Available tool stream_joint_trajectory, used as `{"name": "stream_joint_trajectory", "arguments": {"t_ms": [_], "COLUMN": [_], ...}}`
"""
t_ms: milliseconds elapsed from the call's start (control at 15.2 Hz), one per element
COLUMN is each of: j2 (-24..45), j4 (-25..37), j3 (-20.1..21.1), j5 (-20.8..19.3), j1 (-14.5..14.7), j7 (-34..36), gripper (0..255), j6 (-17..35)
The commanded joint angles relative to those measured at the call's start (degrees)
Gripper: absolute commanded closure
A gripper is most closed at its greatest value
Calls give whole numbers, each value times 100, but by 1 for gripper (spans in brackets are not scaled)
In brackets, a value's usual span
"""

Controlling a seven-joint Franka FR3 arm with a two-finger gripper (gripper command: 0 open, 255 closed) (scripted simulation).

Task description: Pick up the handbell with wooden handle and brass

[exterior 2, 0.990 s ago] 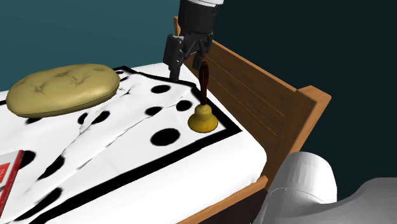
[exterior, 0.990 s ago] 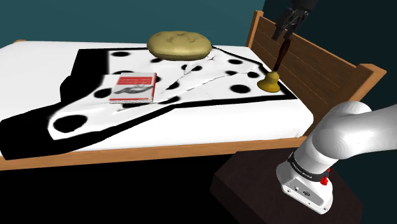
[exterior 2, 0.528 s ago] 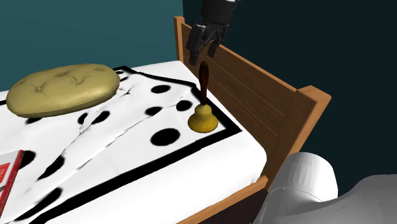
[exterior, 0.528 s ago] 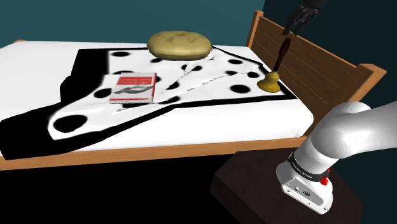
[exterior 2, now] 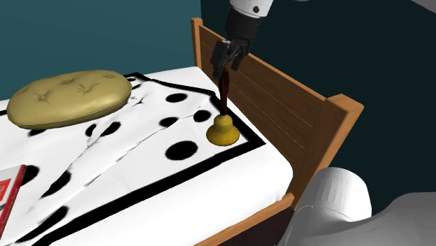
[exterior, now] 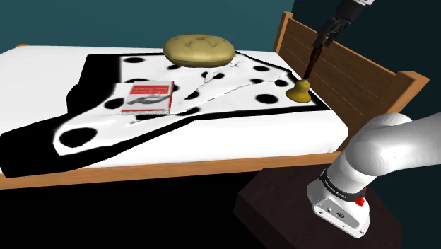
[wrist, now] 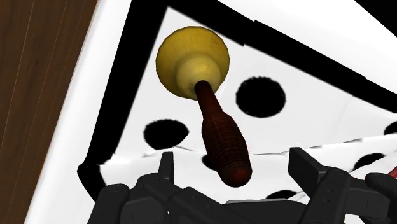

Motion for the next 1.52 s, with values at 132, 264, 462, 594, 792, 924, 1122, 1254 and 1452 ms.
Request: {"name": "stream_joint_trajectory", "arguments": {"t_ms": [132,264,462,594,792,924,1122,1254,1452], "j2": [-30,-24,-17,-13,-16,18,76,121,197], "j4": [-134,-129,-122,-120,-47,127,395,579,862], "j3": [-13,-14,-15,-17,-2,22,53,72,96], "j5": [-18,-17,-15,-14,-7,17,53,77,113], "j1": [-16,-14,-11,-10,-8,12,42,63,96], "j7": [-4,-5,-5,-5,-1,9,24,33,45], "gripper": [255,255,255,255,255,255,255,255,255], "j6": [106,107,107,109,33,-107,-316,-455,-664]}}
